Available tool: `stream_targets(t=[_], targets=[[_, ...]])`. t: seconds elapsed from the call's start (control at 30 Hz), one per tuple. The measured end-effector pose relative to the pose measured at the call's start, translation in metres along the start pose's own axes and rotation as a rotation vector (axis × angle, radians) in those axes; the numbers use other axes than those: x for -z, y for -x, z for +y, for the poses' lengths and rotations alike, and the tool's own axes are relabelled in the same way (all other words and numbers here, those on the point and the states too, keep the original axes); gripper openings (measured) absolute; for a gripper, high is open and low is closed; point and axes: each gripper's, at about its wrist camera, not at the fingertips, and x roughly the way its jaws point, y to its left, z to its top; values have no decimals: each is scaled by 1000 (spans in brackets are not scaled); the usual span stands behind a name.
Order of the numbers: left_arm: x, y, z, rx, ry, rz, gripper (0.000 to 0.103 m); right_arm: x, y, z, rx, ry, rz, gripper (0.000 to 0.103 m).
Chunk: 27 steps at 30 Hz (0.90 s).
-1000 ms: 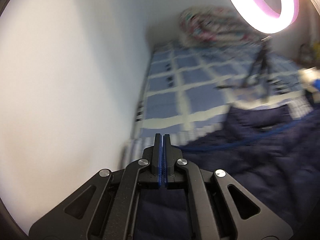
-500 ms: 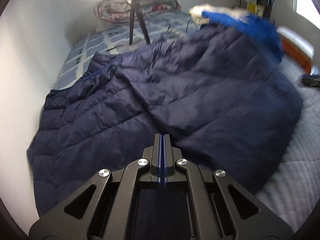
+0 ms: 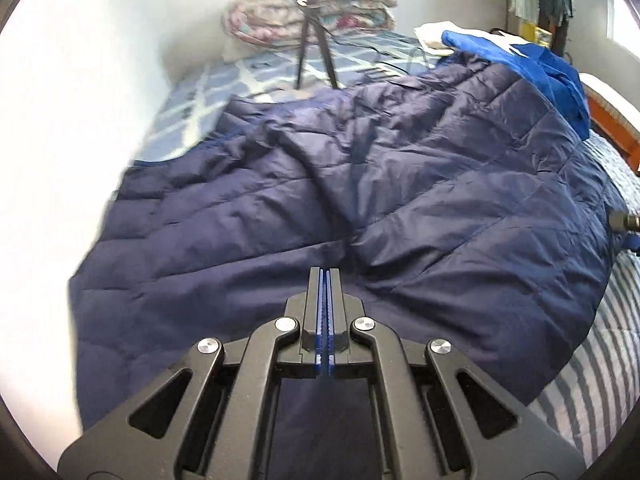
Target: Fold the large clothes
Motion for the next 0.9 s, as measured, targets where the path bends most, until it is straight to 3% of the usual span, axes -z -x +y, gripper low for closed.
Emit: stream_targets(t=[0.1, 0.17, 0.2, 0.23, 0.33, 0.5, 0.7, 0.9], targets=[[9, 3, 17, -41, 34, -4, 0, -9, -6, 4, 24, -23, -41, 76], [20, -4, 35, -89, 68, 23, 0, -14, -11, 10, 54, -10, -42, 57], [24, -8, 43, -107, 85, 35, 0, -16, -14, 14, 48, 2, -34, 36], [30, -15, 53, -135, 103, 50, 0, -17, -16, 18, 49, 15, -30, 25], [43, -29, 73, -144, 145, 64, 0, -13, -8, 40, 106, 105, -71, 13], [39, -26, 65, -176, 116, 69, 0, 1, 22, 94, 231, 347, -191, 9], [-13, -1, 37, -29, 147, -59, 0, 0, 49, 123, 234, 446, -268, 7], [-56, -60, 16, 34, 197, 3, 0, 4, 69, 140, 200, 476, -306, 6]])
